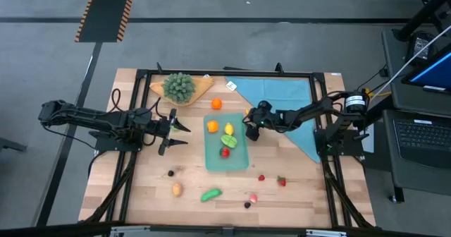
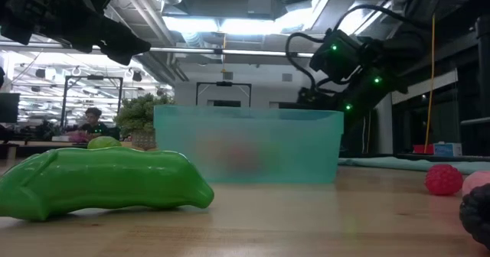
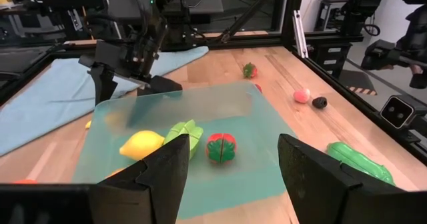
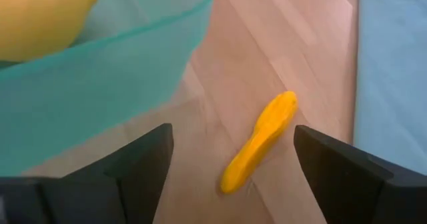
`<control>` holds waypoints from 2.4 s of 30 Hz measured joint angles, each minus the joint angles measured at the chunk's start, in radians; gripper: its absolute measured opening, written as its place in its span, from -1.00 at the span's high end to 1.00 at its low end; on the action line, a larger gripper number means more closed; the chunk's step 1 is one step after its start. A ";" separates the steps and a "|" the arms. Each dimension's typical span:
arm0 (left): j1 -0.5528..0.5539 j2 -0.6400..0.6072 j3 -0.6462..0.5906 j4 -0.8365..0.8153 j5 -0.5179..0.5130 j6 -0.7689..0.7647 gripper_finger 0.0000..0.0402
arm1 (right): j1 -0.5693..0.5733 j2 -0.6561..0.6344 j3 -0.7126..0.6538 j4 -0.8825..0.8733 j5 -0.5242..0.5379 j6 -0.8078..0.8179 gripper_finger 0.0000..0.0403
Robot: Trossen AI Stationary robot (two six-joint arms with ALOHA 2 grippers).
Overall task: Pick and placing Produce into tupperware
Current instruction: Put the banana into the bin
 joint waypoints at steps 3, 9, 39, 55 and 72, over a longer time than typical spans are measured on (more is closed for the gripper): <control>0.000 0.000 0.000 0.000 0.000 0.000 -0.10 | 0.000 0.001 0.003 0.000 0.003 -0.005 -0.49; 0.000 0.000 0.000 -0.001 0.000 0.000 -0.10 | -0.001 0.001 0.006 -0.025 0.008 -0.001 -0.32; 0.000 0.000 0.000 -0.002 0.000 0.000 -0.10 | -0.009 -0.049 0.001 -0.142 0.021 0.034 0.89; -0.003 0.000 0.000 -0.003 0.001 -0.001 -0.10 | -0.039 -0.302 -0.008 -0.272 -0.057 0.075 0.97; -0.003 0.000 0.000 -0.003 0.001 -0.001 -0.10 | -0.031 -0.779 -0.007 -0.501 -0.075 0.027 0.97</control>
